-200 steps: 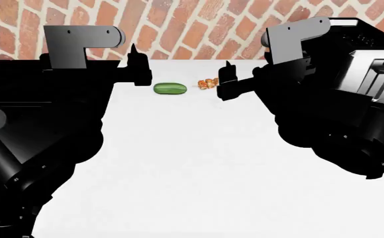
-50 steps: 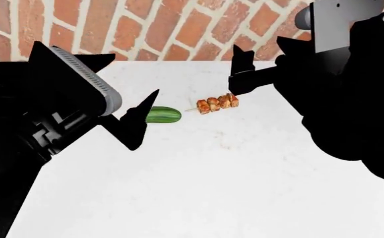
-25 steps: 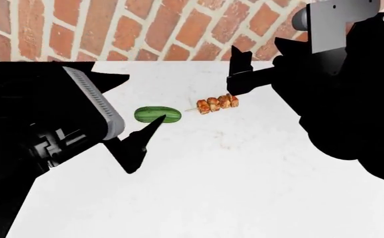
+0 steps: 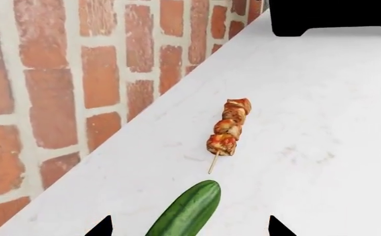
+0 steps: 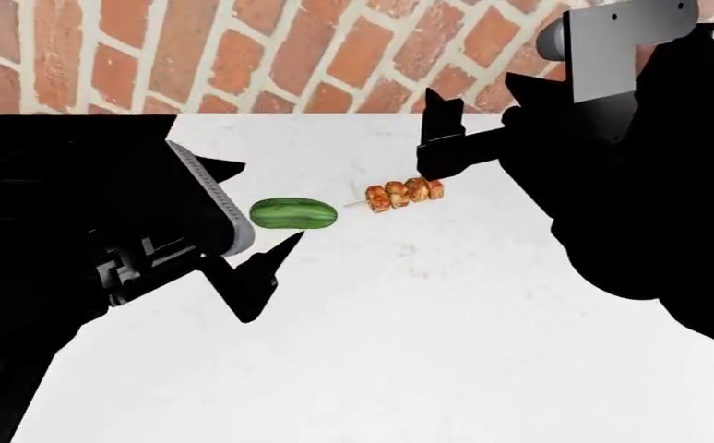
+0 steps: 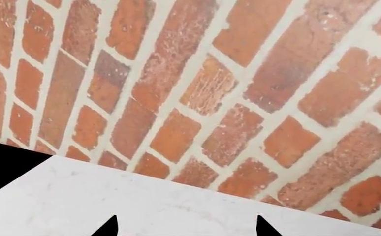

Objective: Place both pans onto different burners. Then place the pickle and the skewer on different pans.

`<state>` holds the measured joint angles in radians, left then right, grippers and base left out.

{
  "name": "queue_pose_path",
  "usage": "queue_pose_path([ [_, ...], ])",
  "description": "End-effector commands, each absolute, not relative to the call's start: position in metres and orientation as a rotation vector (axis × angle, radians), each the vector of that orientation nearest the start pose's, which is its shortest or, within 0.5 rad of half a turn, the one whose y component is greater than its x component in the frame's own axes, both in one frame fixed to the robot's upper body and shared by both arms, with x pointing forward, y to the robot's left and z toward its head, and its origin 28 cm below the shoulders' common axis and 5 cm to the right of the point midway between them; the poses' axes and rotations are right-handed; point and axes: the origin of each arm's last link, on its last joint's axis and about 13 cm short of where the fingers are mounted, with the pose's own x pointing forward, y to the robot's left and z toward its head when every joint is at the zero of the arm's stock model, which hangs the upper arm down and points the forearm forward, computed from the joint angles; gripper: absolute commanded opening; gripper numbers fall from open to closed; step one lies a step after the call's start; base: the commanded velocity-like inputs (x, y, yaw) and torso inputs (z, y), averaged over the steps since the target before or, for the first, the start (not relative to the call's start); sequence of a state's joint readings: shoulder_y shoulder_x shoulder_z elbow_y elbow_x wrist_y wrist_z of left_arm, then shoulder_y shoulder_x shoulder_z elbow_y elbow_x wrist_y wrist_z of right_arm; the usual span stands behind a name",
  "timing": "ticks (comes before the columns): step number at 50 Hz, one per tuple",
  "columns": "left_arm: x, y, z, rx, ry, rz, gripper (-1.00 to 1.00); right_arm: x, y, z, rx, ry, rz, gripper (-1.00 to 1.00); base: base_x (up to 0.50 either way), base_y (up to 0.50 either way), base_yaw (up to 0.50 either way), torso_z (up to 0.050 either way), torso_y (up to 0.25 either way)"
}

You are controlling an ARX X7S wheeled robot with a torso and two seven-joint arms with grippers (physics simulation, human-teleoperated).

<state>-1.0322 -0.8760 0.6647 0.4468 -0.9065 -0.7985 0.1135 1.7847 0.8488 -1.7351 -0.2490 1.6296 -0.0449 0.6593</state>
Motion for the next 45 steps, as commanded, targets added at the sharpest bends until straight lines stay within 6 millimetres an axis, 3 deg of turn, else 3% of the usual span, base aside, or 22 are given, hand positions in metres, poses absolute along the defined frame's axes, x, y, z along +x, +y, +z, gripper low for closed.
queue_pose_path([
  [1, 0.276, 0.263, 0.249, 0.514, 0.07, -0.69, 1.0, 0.284, -0.105, 0.287, -0.047, -0.057, 0.304, 1.0, 0.0, 0.0, 0.0, 0.0, 0.0],
  [13, 0.289, 0.255, 0.252, 0.525, 0.07, -0.685, 1.0, 0.285, -0.106, 0.283, -0.043, -0.054, 0.304, 1.0, 0.0, 0.0, 0.0, 0.0, 0.0],
  [26, 0.297, 0.258, 0.237, 0.535, 0.144, -0.672, 1.0, 0.284, -0.106, 0.283, -0.04, -0.056, 0.306, 1.0, 0.0, 0.0, 0.0, 0.0, 0.0],
  [45, 0.319, 0.255, 0.23, 0.56, 0.192, -0.622, 1.0, 0.284, -0.108, 0.28, -0.028, -0.056, 0.304, 1.0, 0.0, 0.0, 0.0, 0.0, 0.0],
])
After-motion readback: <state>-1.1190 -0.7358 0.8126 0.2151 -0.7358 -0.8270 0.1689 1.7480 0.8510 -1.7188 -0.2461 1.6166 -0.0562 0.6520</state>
